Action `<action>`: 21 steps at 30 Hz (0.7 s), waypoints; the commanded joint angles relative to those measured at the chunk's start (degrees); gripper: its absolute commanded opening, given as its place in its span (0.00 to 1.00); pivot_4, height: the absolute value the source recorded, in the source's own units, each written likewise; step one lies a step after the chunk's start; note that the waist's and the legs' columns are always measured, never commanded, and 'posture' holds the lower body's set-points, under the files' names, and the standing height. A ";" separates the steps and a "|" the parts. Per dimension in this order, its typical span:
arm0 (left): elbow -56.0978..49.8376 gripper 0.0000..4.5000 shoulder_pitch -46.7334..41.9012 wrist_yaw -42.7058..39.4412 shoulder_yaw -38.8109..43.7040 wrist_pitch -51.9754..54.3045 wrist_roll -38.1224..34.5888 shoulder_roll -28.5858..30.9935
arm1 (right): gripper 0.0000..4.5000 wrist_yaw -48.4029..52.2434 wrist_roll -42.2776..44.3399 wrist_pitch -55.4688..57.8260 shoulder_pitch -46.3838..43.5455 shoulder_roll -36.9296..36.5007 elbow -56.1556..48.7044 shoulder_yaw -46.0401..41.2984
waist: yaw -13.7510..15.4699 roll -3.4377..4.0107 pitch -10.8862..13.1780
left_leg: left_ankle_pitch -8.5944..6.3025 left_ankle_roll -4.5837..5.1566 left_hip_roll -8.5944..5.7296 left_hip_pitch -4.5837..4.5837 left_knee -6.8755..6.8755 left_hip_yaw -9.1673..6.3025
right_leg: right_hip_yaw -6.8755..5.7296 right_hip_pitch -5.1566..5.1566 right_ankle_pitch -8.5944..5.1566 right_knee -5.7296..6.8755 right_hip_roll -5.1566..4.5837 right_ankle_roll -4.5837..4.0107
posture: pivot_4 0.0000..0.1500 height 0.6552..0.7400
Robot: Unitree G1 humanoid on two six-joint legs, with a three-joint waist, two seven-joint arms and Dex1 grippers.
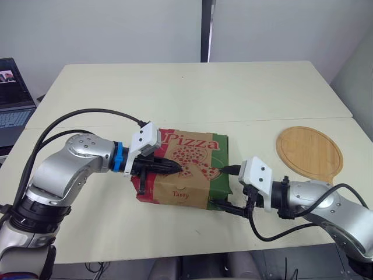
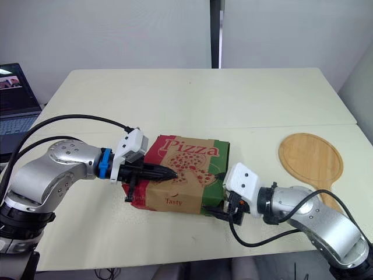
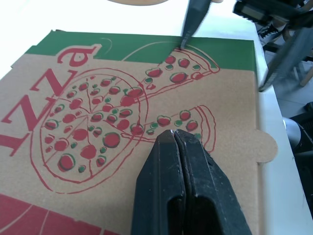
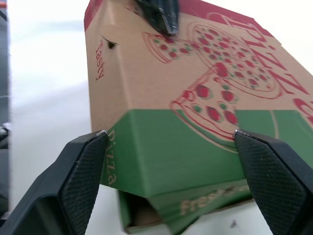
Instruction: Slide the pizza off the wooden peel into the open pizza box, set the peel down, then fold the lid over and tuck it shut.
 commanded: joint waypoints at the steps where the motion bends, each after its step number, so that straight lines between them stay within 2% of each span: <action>1: -2.36 0.00 0.51 -0.08 0.53 -1.30 0.72 0.21 | 0.98 0.81 -2.59 -2.76 -0.23 0.50 0.00 -0.08 | 0.00 0.00 0.00 | 0.00 0.00 0.00 0.00 0.00 0.00 | 0.00 0.00 0.00 0.00 0.00 0.00 | 1.00 1.00; 12: -2.08 0.00 2.62 -0.33 -0.95 -3.77 4.07 0.47 | 0.98 0.46 -5.83 -3.29 3.79 1.52 -1.60 -0.22 | 0.01 0.00 -0.01 | -0.08 0.14 0.00 0.00 0.01 0.00 | 0.01 0.01 0.01 0.01 0.00 0.00 | 1.00 1.00; 16: -1.74 0.00 3.20 0.32 -0.77 -4.28 4.82 0.11 | 0.98 0.96 0.65 -0.78 6.90 2.43 -4.03 -8.19 | 0.04 0.01 -0.02 | -0.08 0.15 0.00 0.01 0.01 -0.01 | 0.01 0.02 0.01 0.02 0.00 0.00 | 1.00 1.00; 19: -1.48 0.00 3.34 0.93 -0.51 -4.62 5.07 -0.23 | 0.98 3.37 7.46 1.83 10.03 0.69 -4.15 -16.58 | 0.16 0.01 -0.02 | -0.09 0.17 -0.01 0.03 0.01 -0.01 | 0.02 0.05 0.02 0.01 -0.01 0.01 | 1.00 1.00; 21: -1.31 0.00 3.29 1.25 -0.39 -4.81 5.15 -0.43 | 0.98 4.54 8.77 2.52 11.51 -0.87 -2.79 -19.66 | 0.18 0.01 -0.02 | -0.11 0.21 -0.02 0.03 0.03 0.00 | 0.03 0.08 0.04 0.00 -0.01 0.03 | 1.00 1.00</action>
